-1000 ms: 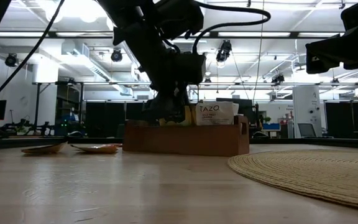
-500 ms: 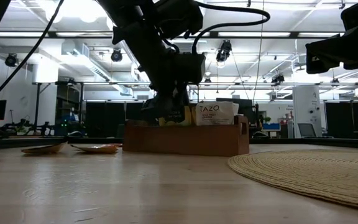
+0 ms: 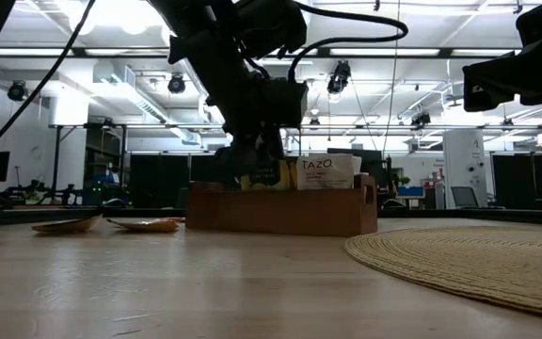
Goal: Pick & Place Tea
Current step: Put the yellow tea bag into the middle section of the wooden organizer
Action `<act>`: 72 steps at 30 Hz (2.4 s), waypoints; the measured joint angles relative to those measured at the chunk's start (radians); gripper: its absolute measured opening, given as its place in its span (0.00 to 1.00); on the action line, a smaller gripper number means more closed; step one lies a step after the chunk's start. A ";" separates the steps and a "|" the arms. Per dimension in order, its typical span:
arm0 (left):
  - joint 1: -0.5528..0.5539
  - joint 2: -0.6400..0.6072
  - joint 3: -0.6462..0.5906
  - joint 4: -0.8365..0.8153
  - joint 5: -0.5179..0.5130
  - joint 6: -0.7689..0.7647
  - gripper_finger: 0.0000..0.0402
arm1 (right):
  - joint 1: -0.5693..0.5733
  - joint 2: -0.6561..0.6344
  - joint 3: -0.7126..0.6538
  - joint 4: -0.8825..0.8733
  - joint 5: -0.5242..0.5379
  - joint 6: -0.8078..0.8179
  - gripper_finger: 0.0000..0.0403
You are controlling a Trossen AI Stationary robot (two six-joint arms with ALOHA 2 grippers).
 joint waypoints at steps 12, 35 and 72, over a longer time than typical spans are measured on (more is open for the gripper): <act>0.000 -0.021 0.009 -0.005 -0.022 0.000 0.38 | 0.000 0.000 0.000 0.000 0.000 0.000 0.02; 0.161 -0.149 0.120 -0.032 0.242 -0.235 0.38 | 0.000 0.000 0.000 0.000 0.000 0.000 0.02; 0.298 -0.455 0.106 -0.053 0.525 -0.833 0.38 | 0.000 0.000 0.000 0.015 0.415 0.157 0.02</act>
